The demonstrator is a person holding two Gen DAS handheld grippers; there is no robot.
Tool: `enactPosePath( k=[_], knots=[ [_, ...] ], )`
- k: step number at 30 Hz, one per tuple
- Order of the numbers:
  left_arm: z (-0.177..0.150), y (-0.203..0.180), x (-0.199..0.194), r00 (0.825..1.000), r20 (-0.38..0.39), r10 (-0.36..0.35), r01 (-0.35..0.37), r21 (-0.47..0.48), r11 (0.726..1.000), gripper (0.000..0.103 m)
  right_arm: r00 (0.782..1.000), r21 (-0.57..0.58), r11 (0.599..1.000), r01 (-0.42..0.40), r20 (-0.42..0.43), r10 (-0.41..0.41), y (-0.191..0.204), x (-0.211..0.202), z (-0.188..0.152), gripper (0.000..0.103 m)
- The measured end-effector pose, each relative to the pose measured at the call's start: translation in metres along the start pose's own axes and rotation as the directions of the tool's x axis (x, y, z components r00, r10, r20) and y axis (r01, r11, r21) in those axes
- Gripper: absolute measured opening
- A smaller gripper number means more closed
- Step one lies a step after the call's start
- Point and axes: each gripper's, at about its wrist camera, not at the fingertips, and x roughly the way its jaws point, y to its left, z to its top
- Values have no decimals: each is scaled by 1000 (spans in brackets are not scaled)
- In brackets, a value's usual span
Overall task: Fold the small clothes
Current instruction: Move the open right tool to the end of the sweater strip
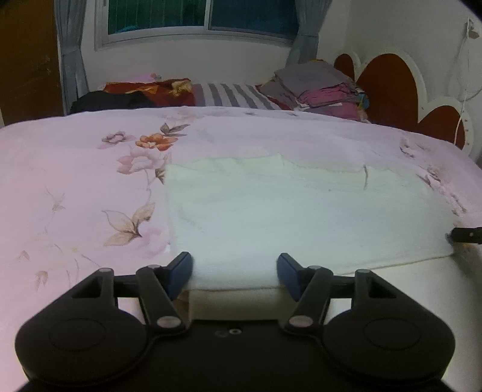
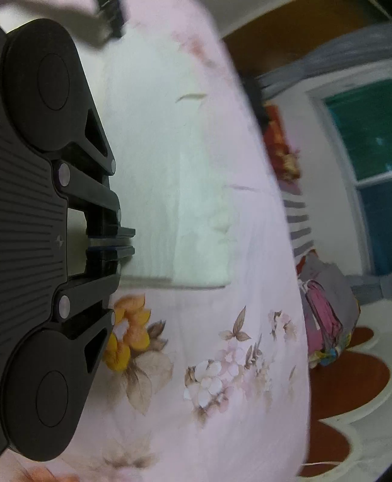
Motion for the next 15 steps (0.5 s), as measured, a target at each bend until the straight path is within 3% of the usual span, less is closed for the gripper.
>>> enactPosePath(
  k=[2,5,6,8,11,15],
  knots=[
    [-2,2,9,1000,-26,17,-17,28,999,63,998,22,1000,20,-63,-18,-2,10,0,4],
    [-1,5,-4,1000,14,6,-6,32,999,65,999,-11,999,33,-35,-33,5,0,4,4],
    [-1,4,-2,1000,-2,16,-16,44,999,67,1000,-17,1000,26,-5,-26,6,-4,5,4],
    [-1,7,7,998,-51,39,-37,50,998,66,997,-14,999,47,-54,-48,3,6,3,4],
    [-1,15,1,999,-40,29,-28,30,999,66,998,36,999,30,-65,-27,-5,7,5,4],
    [-4,20,-5,999,-42,27,-25,42,999,67,1000,66,998,21,-16,-20,-5,-17,1,4]
  ],
)
